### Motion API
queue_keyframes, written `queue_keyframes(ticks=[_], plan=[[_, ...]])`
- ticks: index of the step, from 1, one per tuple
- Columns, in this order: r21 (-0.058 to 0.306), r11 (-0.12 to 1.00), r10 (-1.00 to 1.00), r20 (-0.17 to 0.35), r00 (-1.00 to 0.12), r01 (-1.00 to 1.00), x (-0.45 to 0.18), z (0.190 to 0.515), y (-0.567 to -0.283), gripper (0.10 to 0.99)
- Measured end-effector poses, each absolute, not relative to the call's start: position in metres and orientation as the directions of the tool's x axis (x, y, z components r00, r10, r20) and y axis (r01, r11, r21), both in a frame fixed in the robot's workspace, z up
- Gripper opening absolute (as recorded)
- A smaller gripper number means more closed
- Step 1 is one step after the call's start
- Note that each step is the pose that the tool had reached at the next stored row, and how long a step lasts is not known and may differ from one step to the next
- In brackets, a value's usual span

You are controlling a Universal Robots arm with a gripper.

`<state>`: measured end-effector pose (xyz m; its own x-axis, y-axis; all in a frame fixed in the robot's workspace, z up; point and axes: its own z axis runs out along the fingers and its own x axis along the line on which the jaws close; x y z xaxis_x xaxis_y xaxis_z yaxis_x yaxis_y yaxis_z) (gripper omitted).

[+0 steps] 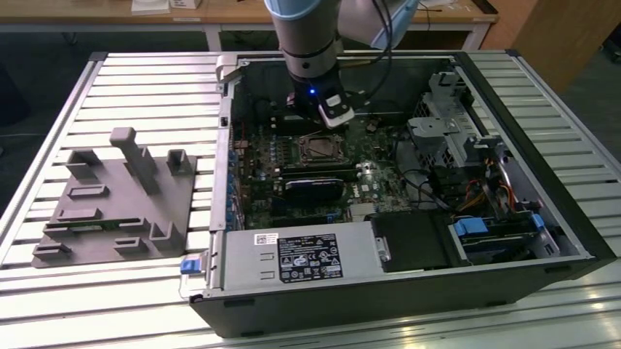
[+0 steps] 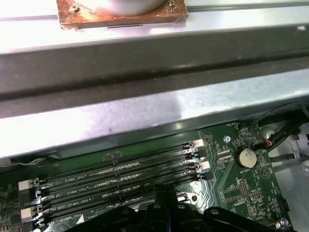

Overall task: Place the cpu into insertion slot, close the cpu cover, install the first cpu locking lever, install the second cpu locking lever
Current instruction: 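Install the first cpu locking lever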

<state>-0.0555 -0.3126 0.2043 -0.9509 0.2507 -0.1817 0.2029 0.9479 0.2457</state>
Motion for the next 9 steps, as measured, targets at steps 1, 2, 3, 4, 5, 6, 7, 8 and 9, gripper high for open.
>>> queue_keyframes(ticks=[1,2,3,4,5,6,7,8,9], plan=[[0.245,0.947,0.253,-0.182,-0.95,0.205,-0.0559,0.204,-0.3119,0.106],[0.245,0.947,0.255,-0.182,-0.95,0.208,-0.0563,0.2037,-0.3111,0.106],[0.245,0.947,0.257,-0.182,-0.949,0.21,-0.0567,0.2034,-0.31,0.106],[0.245,0.946,0.259,-0.182,-0.948,0.212,-0.0573,0.203,-0.3087,0.106],[0.245,0.946,0.261,-0.182,-0.948,0.213,-0.0579,0.2028,-0.3074,0.106],[0.245,0.946,0.262,-0.182,-0.948,0.215,-0.0583,0.2025,-0.3062,0.106],[0.244,0.945,0.265,-0.182,-0.947,0.217,-0.0586,0.2022,-0.3056,0.106],[0.243,0.945,0.268,-0.183,-0.946,0.221,-0.0587,0.2018,-0.3053,0.106],[0.242,0.944,0.272,-0.183,-0.945,0.225,-0.0589,0.2014,-0.3051,0.106]])
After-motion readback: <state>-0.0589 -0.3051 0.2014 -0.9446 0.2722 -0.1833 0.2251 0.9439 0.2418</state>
